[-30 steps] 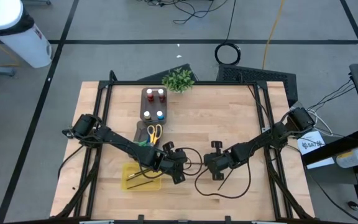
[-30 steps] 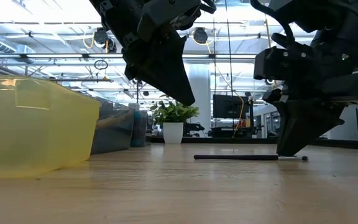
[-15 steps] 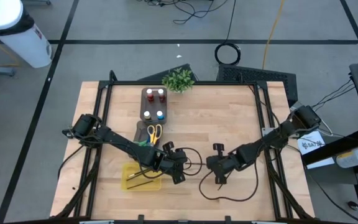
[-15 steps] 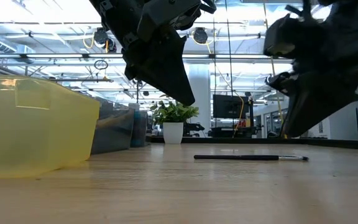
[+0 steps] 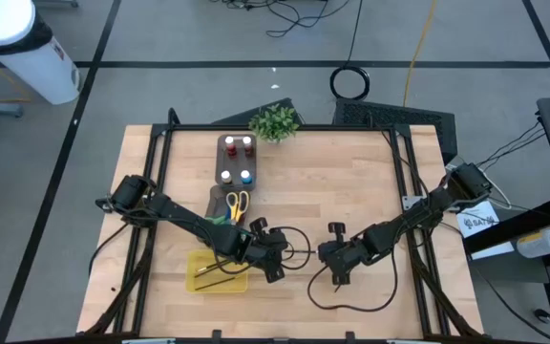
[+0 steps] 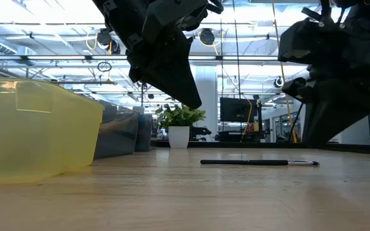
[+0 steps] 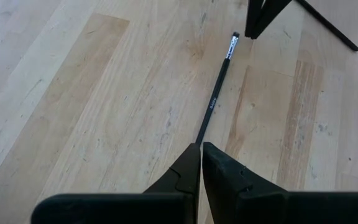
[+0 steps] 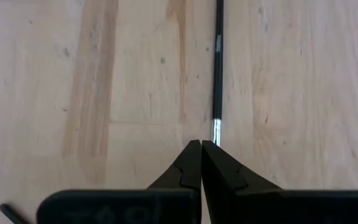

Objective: Pick & Place Paint Supplies
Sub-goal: Put the black paint brush into the yellow bin, then put the gold black paint brush into the yellow bin

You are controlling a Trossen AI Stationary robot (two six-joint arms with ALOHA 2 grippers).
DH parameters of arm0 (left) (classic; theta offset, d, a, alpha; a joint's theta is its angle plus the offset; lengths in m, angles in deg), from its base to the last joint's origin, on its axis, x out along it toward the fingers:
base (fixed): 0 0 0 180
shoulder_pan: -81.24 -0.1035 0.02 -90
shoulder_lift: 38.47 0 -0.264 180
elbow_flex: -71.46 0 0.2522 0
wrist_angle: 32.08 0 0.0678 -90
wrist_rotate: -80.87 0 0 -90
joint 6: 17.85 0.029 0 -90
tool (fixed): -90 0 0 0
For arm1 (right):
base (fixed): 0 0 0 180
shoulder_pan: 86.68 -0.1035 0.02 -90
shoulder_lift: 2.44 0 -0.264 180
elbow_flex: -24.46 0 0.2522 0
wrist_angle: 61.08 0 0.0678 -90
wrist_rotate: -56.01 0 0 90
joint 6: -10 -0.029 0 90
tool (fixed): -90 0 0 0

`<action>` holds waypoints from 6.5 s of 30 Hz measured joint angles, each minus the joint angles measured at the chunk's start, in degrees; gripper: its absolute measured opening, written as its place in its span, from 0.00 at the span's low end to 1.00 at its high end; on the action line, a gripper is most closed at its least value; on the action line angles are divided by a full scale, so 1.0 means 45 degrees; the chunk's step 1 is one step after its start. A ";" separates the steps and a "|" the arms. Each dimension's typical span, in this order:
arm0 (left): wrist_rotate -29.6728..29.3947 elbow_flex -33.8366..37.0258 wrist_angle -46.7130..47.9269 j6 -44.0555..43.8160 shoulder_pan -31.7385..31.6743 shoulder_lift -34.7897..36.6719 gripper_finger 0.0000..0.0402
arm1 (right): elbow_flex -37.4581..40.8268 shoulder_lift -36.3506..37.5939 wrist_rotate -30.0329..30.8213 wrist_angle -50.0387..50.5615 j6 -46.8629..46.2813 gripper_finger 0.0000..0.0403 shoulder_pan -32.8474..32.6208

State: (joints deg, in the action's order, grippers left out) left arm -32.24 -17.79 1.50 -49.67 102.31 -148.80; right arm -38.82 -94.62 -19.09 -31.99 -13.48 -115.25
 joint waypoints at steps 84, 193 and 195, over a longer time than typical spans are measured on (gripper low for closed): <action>0.2817 0.0000 -0.2817 0.1402 -0.0757 -0.2021 0.03 | 0.2243 0.0005 -0.0665 -0.2404 -0.1028 0.00 0.0525; 0.0787 0.2084 -0.0462 0.2627 0.1225 0.4935 0.34 | 0.2737 0.3240 -0.1685 0.4333 -1.0105 0.00 -0.4835; 0.0787 0.2084 -0.0466 0.2722 0.1225 0.4935 0.34 | 0.2215 0.3330 -0.1649 0.6075 -1.0288 0.00 -0.4896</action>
State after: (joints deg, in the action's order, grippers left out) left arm -28.70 -8.41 -0.60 -37.42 107.82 -126.59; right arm -28.85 -79.64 -26.51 -4.66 -59.78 -137.29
